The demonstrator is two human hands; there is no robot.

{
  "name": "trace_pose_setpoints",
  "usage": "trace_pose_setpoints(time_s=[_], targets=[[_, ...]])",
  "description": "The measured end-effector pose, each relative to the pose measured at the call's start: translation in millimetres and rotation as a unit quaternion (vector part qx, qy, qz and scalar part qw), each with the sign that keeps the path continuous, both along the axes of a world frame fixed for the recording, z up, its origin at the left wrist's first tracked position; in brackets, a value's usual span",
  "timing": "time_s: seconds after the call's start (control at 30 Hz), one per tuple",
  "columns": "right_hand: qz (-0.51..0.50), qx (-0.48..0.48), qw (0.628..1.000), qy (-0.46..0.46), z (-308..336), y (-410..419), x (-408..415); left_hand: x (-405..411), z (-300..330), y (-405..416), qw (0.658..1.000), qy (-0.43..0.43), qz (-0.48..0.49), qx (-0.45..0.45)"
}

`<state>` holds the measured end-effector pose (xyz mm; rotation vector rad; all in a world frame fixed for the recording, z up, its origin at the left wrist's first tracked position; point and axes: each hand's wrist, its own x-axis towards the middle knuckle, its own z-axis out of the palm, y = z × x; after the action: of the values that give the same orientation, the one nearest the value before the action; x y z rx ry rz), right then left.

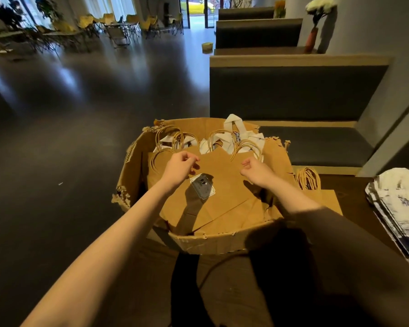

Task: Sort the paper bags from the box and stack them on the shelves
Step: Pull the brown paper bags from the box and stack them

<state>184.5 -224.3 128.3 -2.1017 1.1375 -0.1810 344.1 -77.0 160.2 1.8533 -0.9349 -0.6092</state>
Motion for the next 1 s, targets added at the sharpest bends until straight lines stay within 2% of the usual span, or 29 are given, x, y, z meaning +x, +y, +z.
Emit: trace_pose_setpoints(time_s=[0.2, 0.4, 0.57, 0.7, 0.83, 0.9, 1.0], targets=[[0.002, 0.025, 0.999, 0.045, -27.6, -20.7, 26.4, 19.3, -19.0, -19.1, 0.999, 0.025, 0.020, 0.021], [-0.048, 0.042, 0.998, 0.026, -43.9, -28.0, 42.6, 37.6, -30.8, -25.1, 0.998, 0.044, 0.019, 0.036], [-0.093, 0.014, 0.995, -0.014, -39.9, -28.6, 47.0, 45.3, -32.7, -24.0, 0.998, 0.040, 0.017, 0.038], [-0.080, -0.050, 0.995, -0.016, -17.8, -25.0, 47.4, 53.6, -27.6, -21.7, 0.999, -0.014, 0.013, 0.034], [-0.095, -0.096, 0.990, -0.049, 13.4, -17.1, 44.0, 59.5, -16.8, -17.2, 0.980, -0.189, 0.034, 0.054], [-0.083, -0.112, 0.987, -0.084, 33.1, -10.6, 39.6, 62.3, -11.6, -14.4, 0.977, -0.204, 0.022, 0.053], [-0.032, -0.125, 0.984, -0.126, 63.5, 0.8, 30.1, 65.9, -5.4, -10.1, 0.982, -0.173, -0.013, 0.069]])
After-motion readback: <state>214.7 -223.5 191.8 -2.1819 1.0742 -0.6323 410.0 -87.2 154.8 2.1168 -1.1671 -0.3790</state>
